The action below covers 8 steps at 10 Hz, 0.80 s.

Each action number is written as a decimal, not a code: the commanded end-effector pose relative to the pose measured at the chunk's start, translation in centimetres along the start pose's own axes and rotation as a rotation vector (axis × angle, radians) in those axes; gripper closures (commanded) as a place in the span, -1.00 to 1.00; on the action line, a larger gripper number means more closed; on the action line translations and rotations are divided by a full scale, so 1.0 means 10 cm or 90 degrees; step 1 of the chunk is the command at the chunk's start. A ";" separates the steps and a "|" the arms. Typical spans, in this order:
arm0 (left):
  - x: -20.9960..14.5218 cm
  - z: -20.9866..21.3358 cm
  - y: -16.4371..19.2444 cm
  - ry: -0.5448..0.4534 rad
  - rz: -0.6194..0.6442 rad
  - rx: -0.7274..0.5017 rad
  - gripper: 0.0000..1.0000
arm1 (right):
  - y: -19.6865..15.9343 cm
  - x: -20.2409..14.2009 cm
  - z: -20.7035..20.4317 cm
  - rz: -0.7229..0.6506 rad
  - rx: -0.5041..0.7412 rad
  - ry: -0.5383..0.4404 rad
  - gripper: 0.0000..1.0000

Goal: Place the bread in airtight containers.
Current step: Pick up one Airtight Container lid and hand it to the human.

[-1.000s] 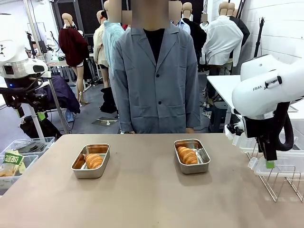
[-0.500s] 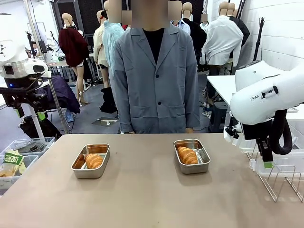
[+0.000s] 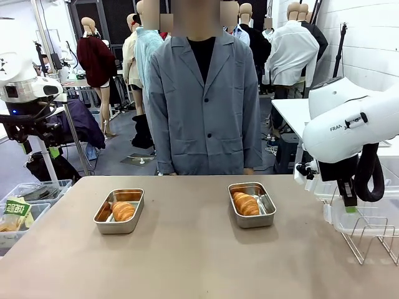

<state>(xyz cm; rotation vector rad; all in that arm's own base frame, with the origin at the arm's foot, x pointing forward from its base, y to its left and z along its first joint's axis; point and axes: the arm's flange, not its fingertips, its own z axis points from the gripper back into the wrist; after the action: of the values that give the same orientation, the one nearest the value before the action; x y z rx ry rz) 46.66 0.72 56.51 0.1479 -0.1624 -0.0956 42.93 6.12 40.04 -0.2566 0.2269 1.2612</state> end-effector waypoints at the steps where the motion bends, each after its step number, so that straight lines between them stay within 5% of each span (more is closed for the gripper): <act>1: 0.00 0.00 -0.01 -0.007 0.011 0.008 -0.63 | 0.05 -0.02 0.06 -0.010 -0.037 0.019 1.00; 4: 0.00 0.00 -0.01 -0.007 0.011 0.008 -0.63 | 0.15 -0.15 0.32 0.004 -0.071 -0.001 1.00; 8: 0.00 0.00 -0.01 -0.007 0.011 0.008 -0.63 | 0.51 -0.47 1.08 0.116 -0.189 -0.125 1.00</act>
<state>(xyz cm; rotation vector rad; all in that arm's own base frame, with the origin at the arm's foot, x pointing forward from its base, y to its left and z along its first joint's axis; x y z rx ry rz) 46.67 0.71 56.51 0.1479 -0.1625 -0.0957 38.44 6.08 50.23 -0.3788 0.0121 1.4051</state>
